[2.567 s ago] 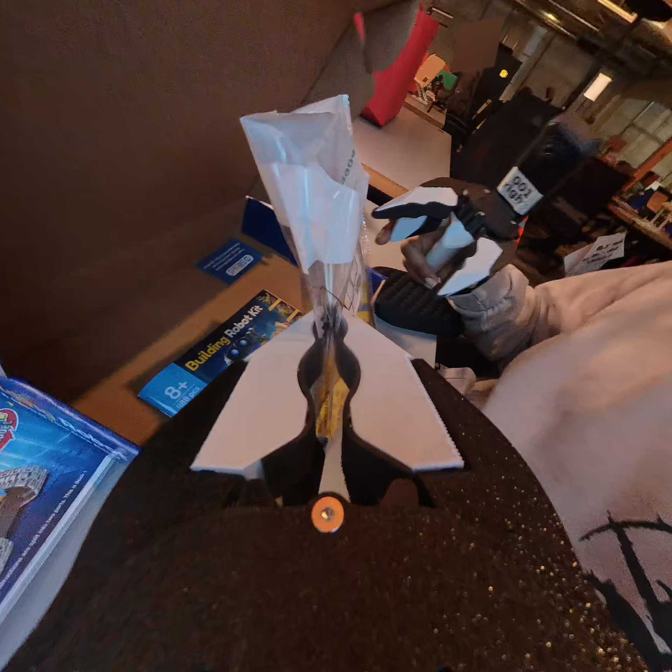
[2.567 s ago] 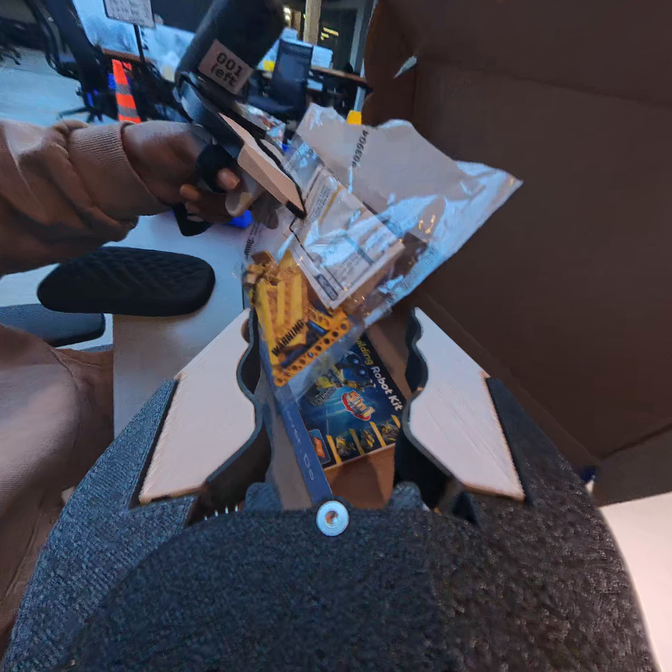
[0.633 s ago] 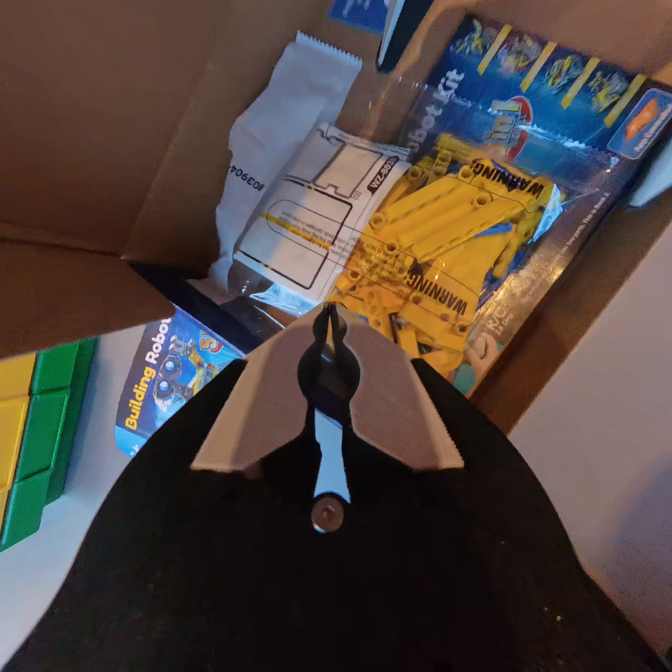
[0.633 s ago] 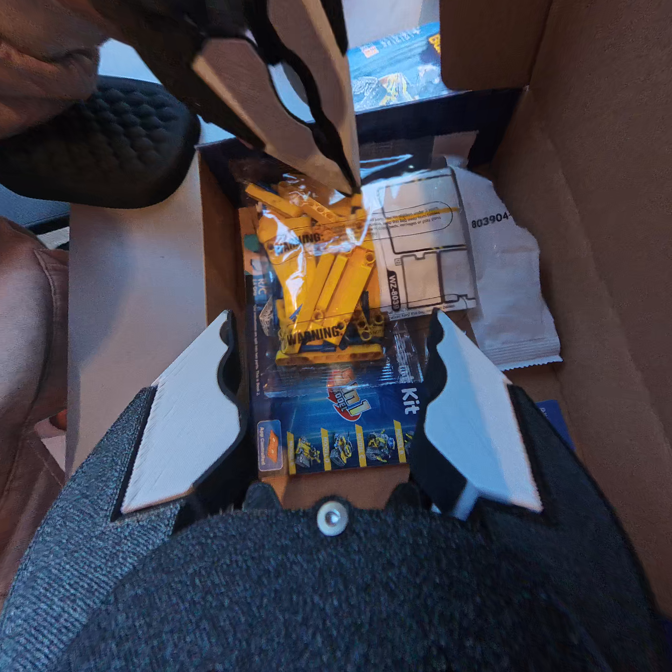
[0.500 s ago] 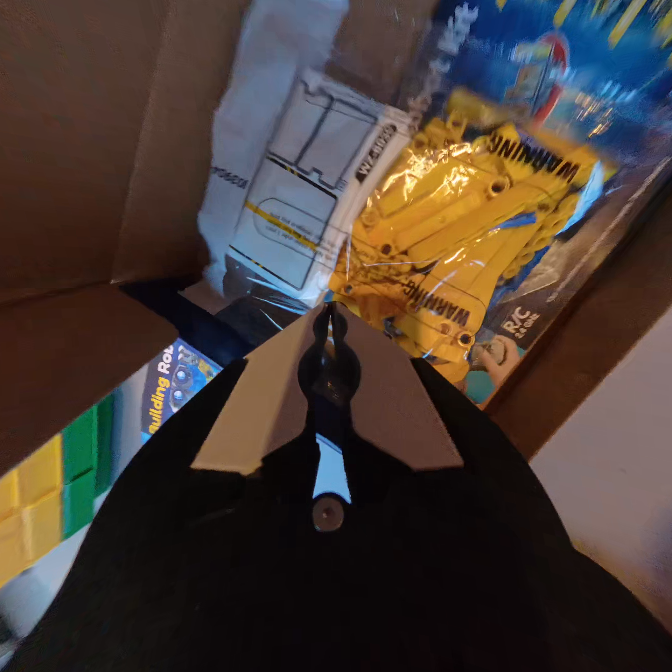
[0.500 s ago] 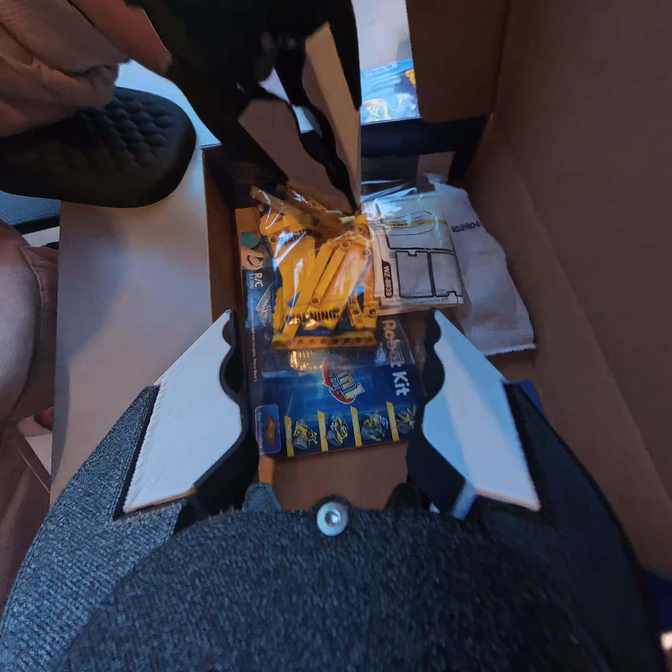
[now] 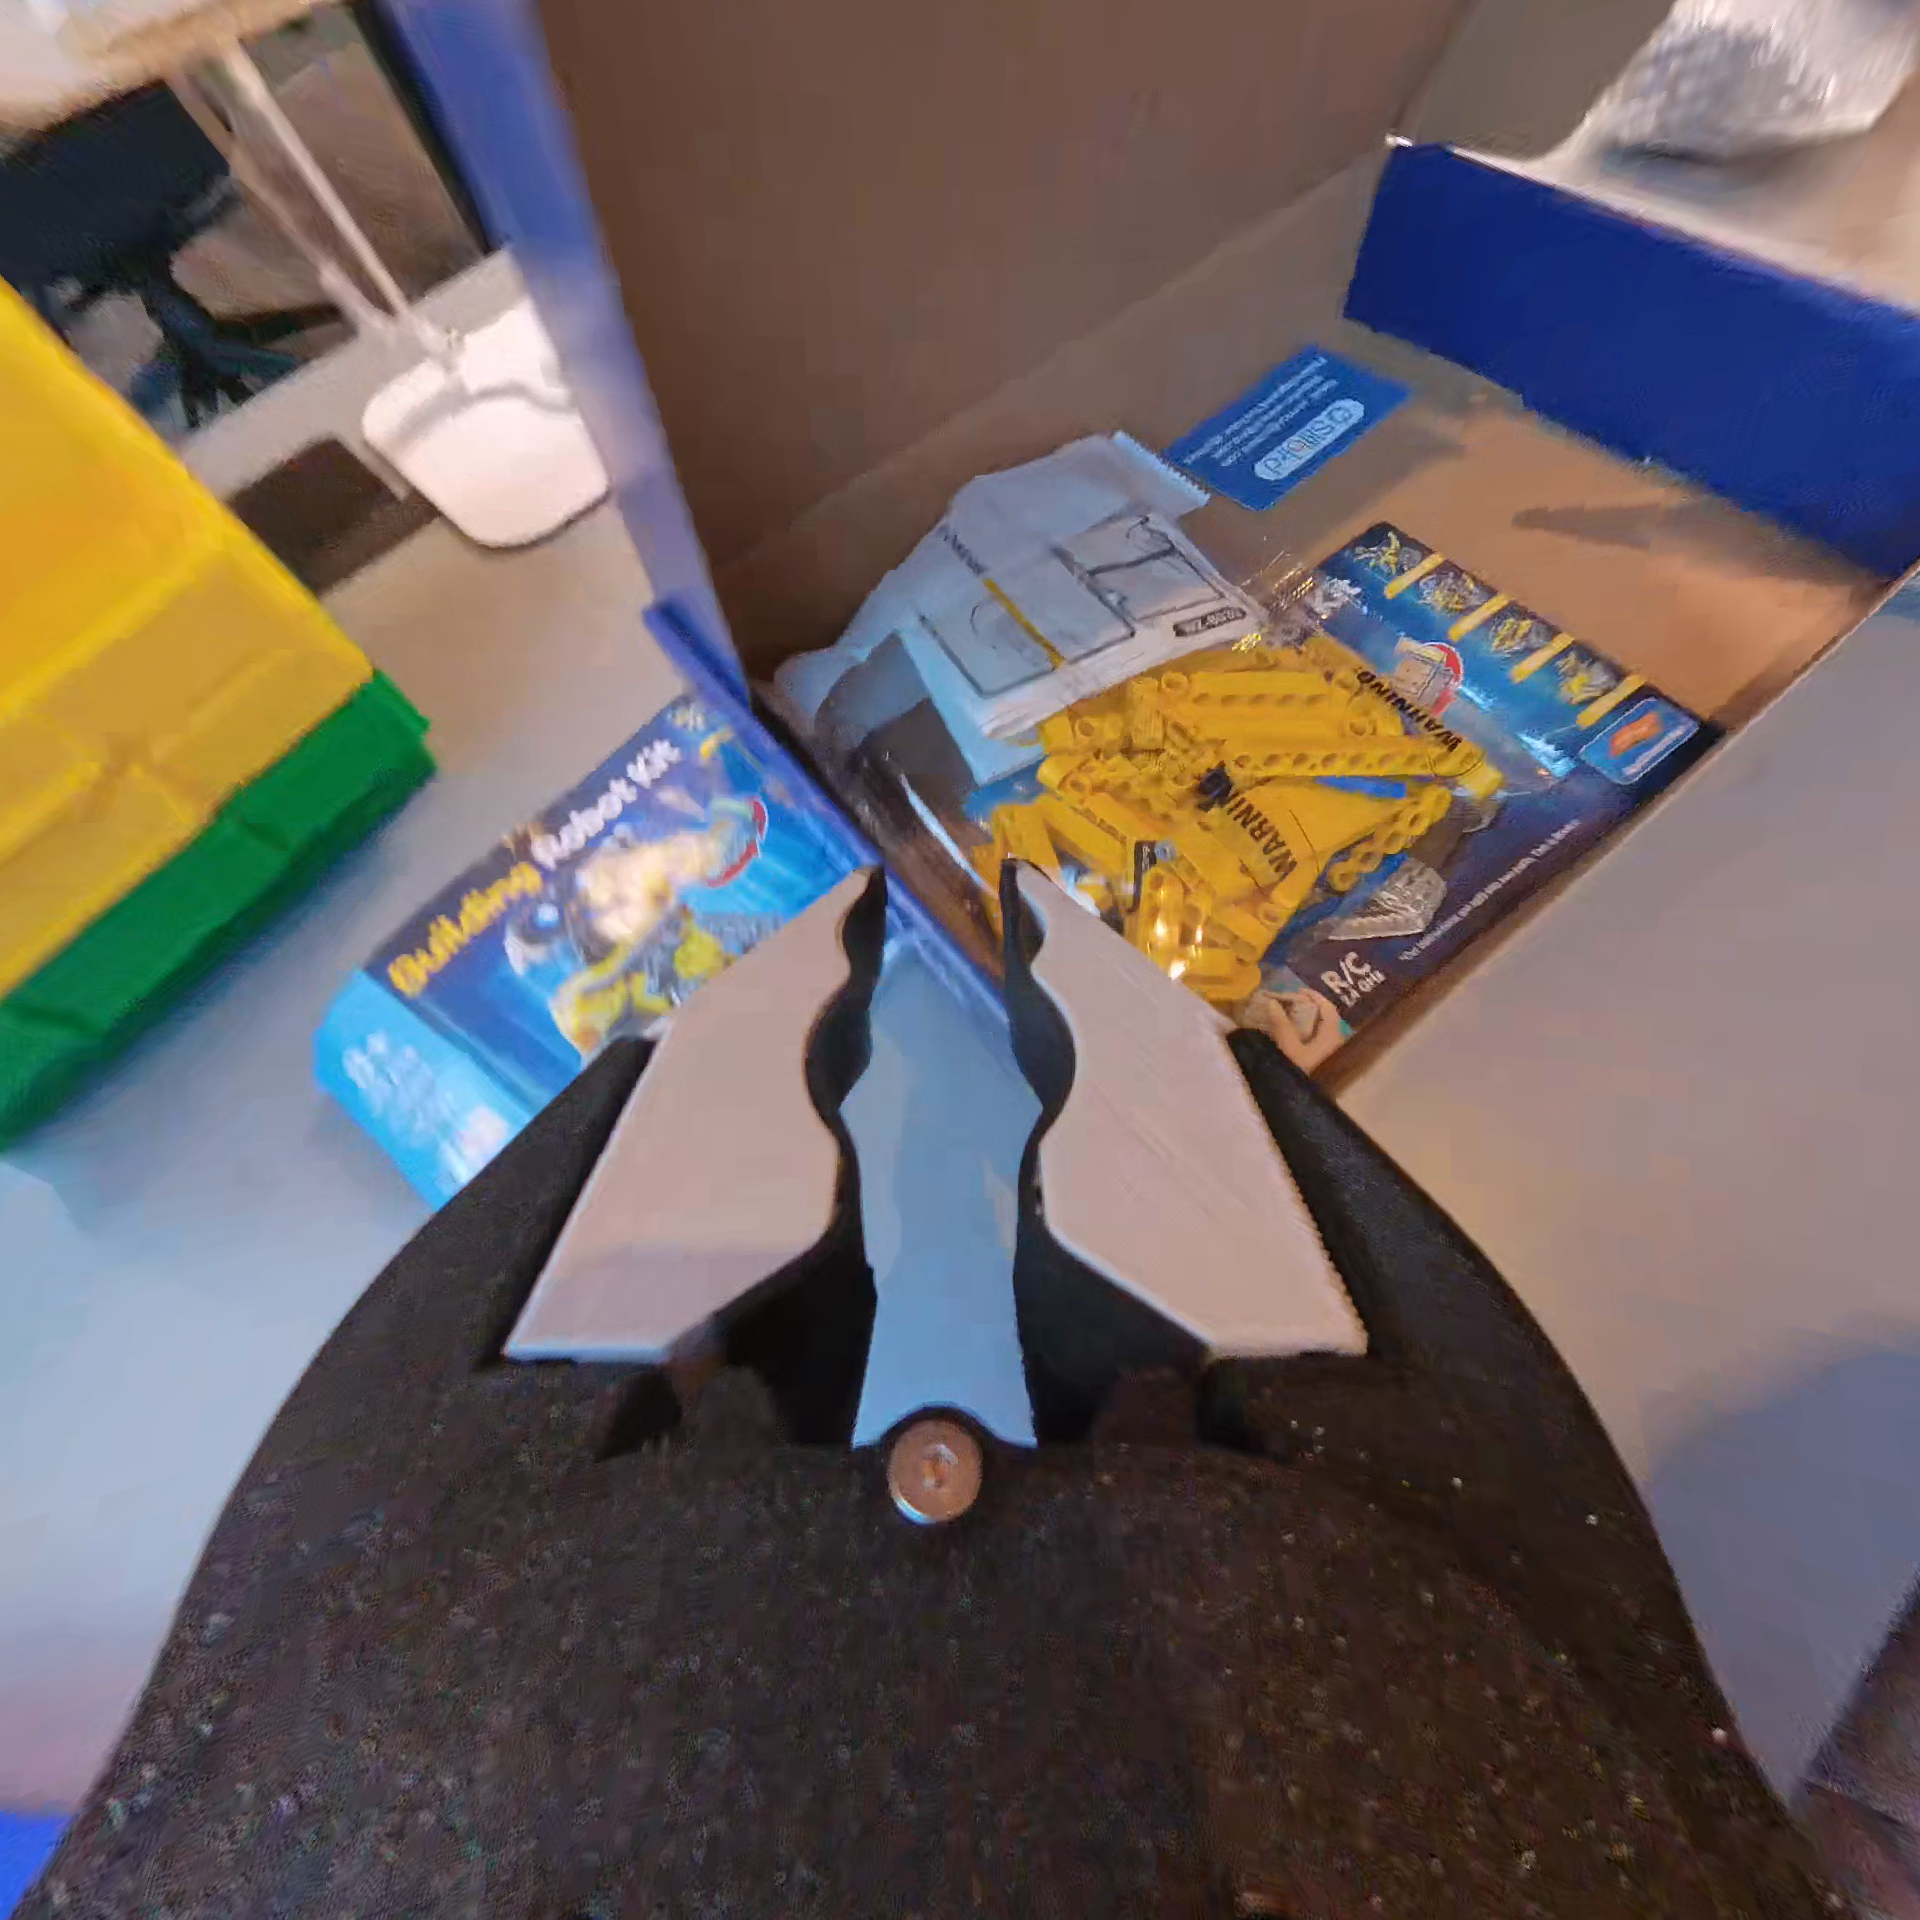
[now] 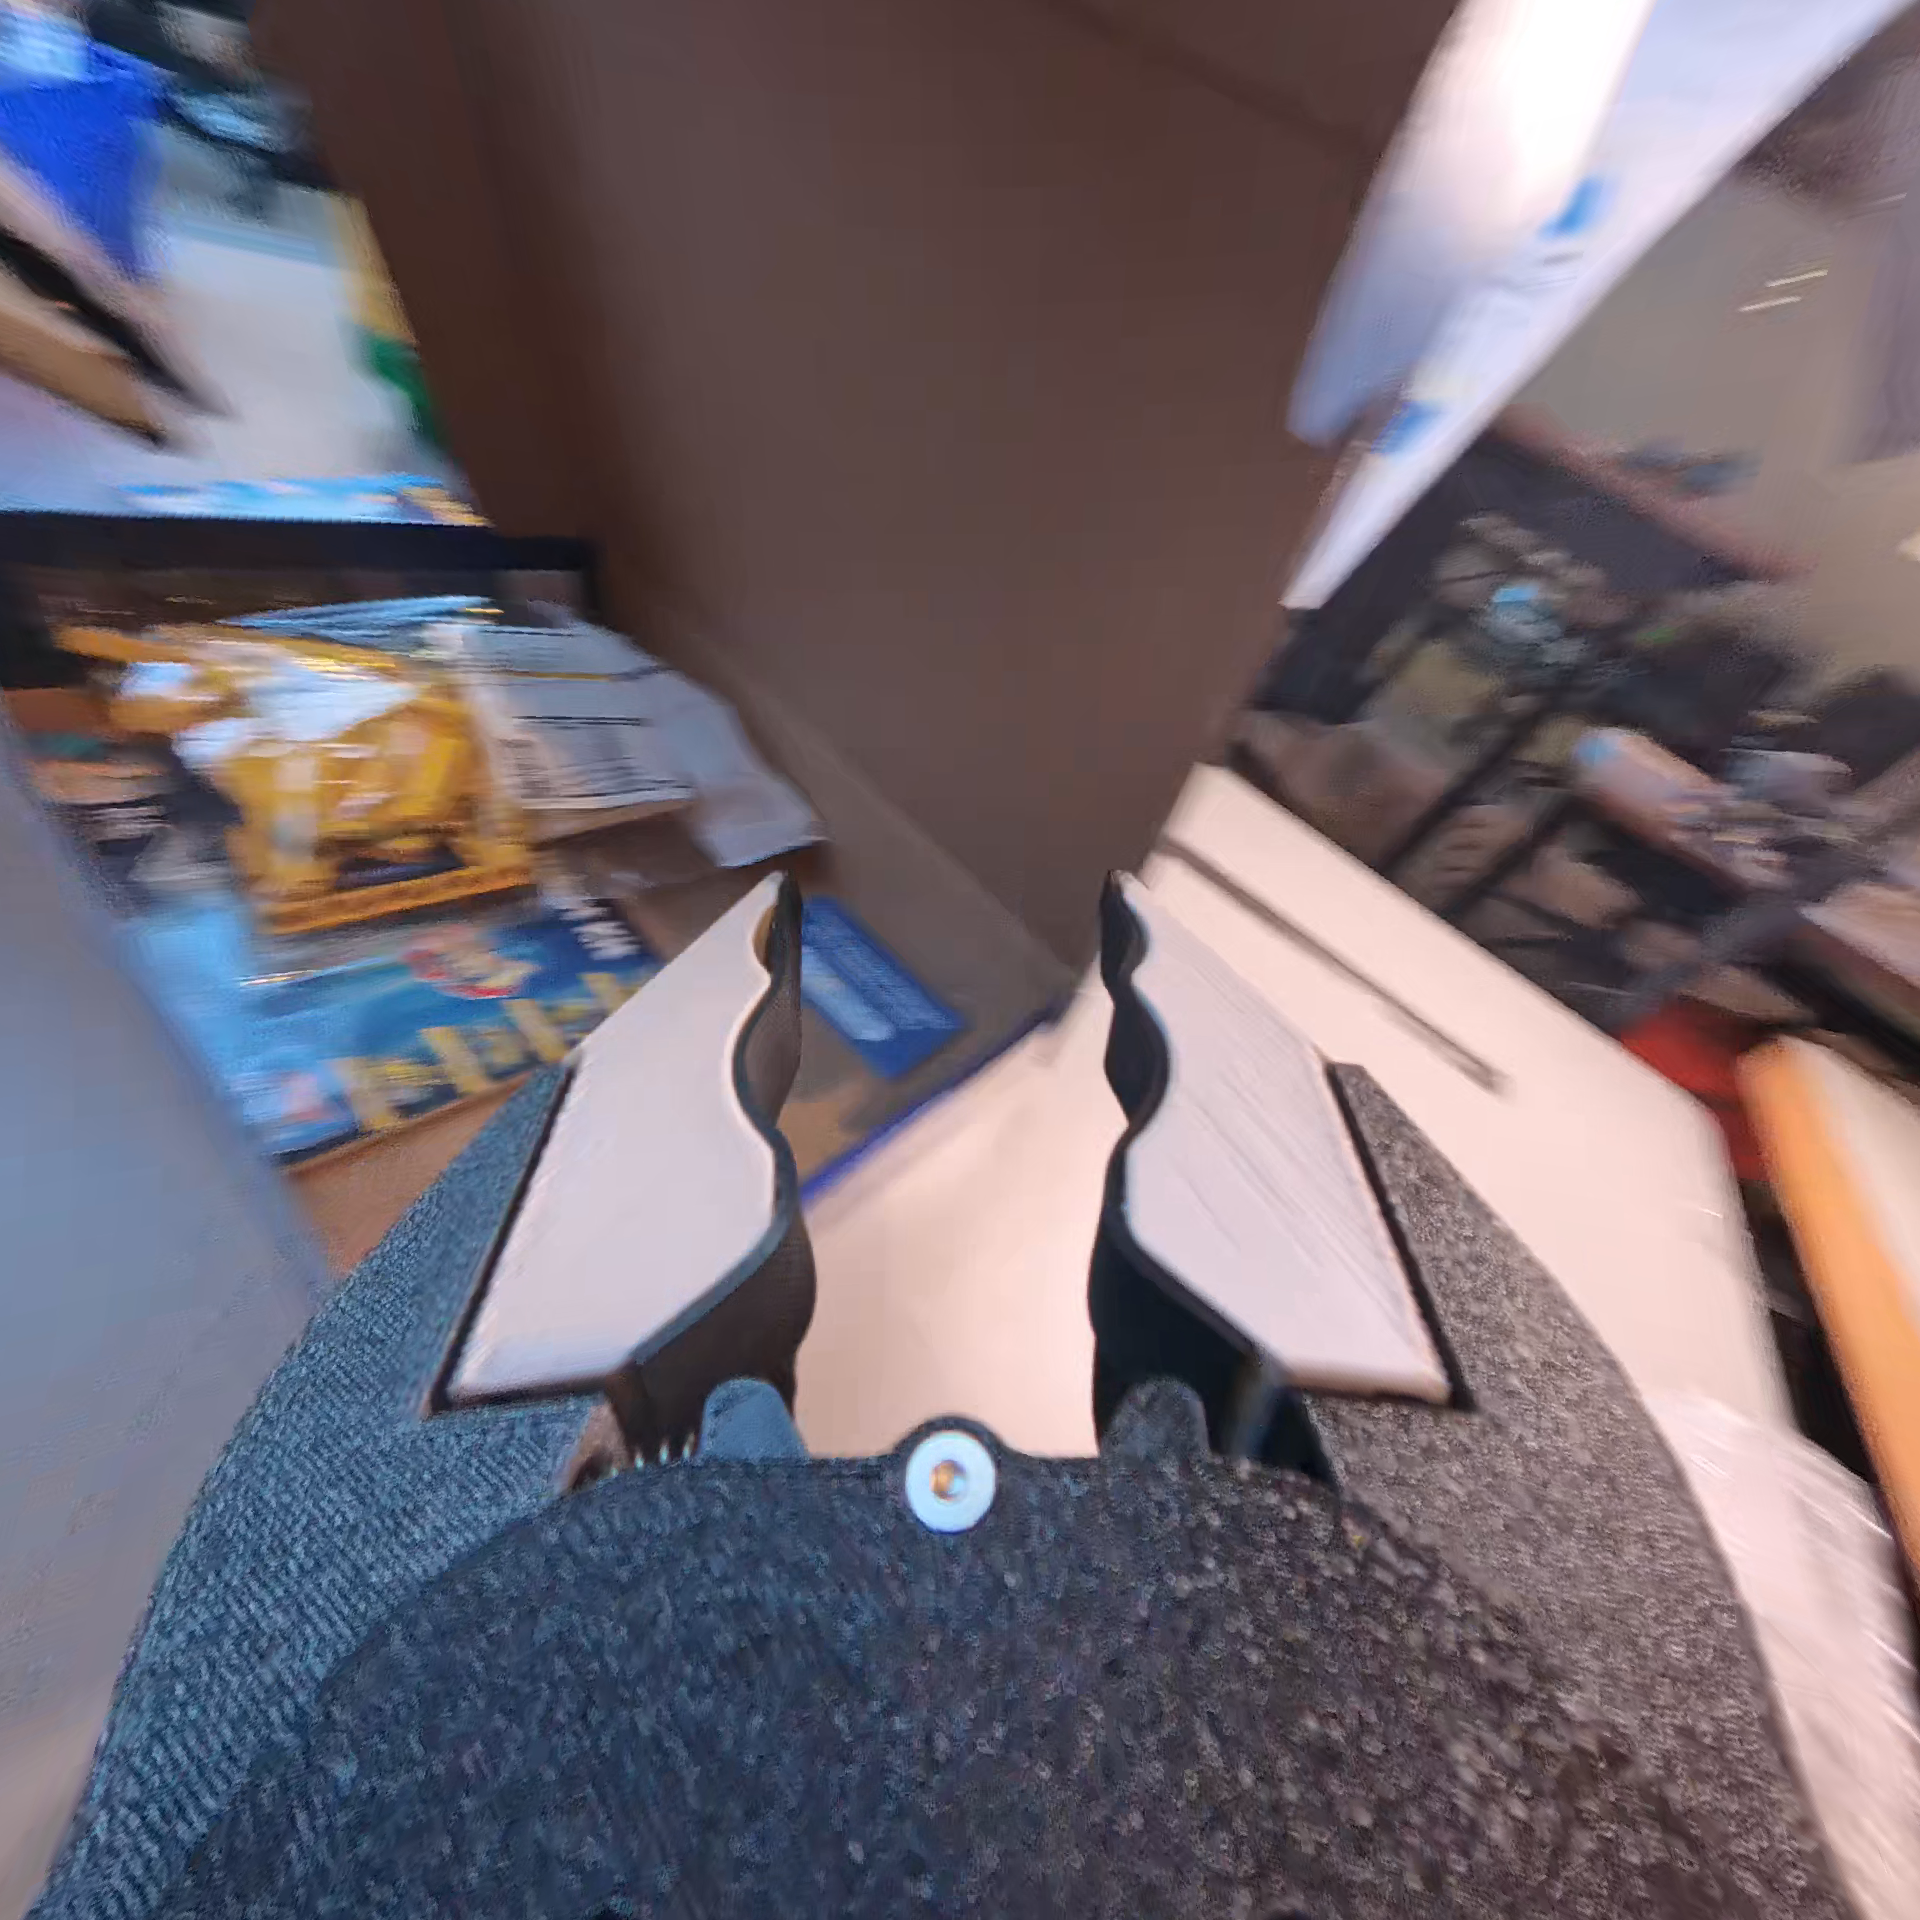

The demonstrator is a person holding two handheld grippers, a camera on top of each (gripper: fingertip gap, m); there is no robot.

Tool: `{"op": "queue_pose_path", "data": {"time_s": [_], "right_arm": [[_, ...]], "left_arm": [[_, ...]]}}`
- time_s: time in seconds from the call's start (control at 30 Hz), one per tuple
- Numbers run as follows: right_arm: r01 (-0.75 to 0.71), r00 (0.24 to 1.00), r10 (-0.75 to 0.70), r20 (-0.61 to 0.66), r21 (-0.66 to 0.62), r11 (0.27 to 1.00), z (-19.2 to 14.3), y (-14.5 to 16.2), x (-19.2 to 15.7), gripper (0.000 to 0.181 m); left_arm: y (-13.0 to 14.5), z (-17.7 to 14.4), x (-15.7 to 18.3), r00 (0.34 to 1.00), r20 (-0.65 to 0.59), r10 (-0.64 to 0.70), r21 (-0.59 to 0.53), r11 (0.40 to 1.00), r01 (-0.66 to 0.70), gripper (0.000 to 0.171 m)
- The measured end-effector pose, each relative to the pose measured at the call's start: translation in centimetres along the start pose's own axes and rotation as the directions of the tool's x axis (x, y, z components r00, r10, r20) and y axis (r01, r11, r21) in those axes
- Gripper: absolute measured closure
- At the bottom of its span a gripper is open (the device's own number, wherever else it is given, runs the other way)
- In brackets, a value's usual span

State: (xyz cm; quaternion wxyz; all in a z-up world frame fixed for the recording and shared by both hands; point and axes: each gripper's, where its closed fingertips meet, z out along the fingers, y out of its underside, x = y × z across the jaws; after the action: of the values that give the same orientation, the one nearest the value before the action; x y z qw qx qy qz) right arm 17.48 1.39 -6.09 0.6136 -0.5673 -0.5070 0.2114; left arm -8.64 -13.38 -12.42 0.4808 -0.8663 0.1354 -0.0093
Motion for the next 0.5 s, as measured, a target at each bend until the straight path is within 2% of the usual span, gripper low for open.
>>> {"op": "queue_pose_path", "data": {"time_s": [0.07, 0.13, 0.17, 0.27, 0.3, 0.37, 0.5], "right_arm": [[-0.003, 0.992, 0.004, -0.13, 0.012, 1.0, -0.2, 0.6, 2.7, 0.122], [-0.063, 0.99, 0.064, -0.128, 0.011, 0.998, 1.0, 1.2, 3.5, 0.114], [-0.081, 0.99, 0.082, -0.115, 0.01, 0.997, 1.9, 1.3, 3.7, 0.116], [-0.031, 0.993, 0.039, -0.108, 0.07, 0.997, 4.5, -0.1, 5.3, 0.173], [-0.018, 0.995, 0.025, -0.095, 0.076, 0.997, 5.5, -0.8, 6.0, 0.177], [-0.042, 0.999, 0.042, -0.001, 0.014, 0.999, 8.3, -1.6, 6.9, 0.178], [-0.078, 0.973, 0.12, 0.197, -0.21, 0.975, 15.7, -1.4, 7.6, 0.178]], "left_arm": [[1.5, -0.3, 0.0, 0.998, -0.013, -0.069, -0.019, 0.997, 0.068, 0.143], [2.5, 0.1, 0.9, 0.995, -0.039, -0.097, -0.049, 0.994, 0.095, 0.141], [3.1, 0.5, 1.7, 0.993, -0.062, -0.1, -0.087, 0.992, 0.095, 0.141], [5.2, 1.0, 3.0, 0.995, -0.086, -0.05, -0.229, 0.973, 0.029, 0.145], [5.3, 0.8, 3.5, 0.995, -0.094, -0.026, -0.24, 0.971, 0.003, 0.144], [5.6, 0.2, 4.4, 0.996, -0.088, 0.011, -0.274, 0.961, -0.035, 0.141], [6.5, -1.6, 6.3, 0.994, -0.014, 0.108, -0.365, 0.925, -0.106, 0.14]]}}
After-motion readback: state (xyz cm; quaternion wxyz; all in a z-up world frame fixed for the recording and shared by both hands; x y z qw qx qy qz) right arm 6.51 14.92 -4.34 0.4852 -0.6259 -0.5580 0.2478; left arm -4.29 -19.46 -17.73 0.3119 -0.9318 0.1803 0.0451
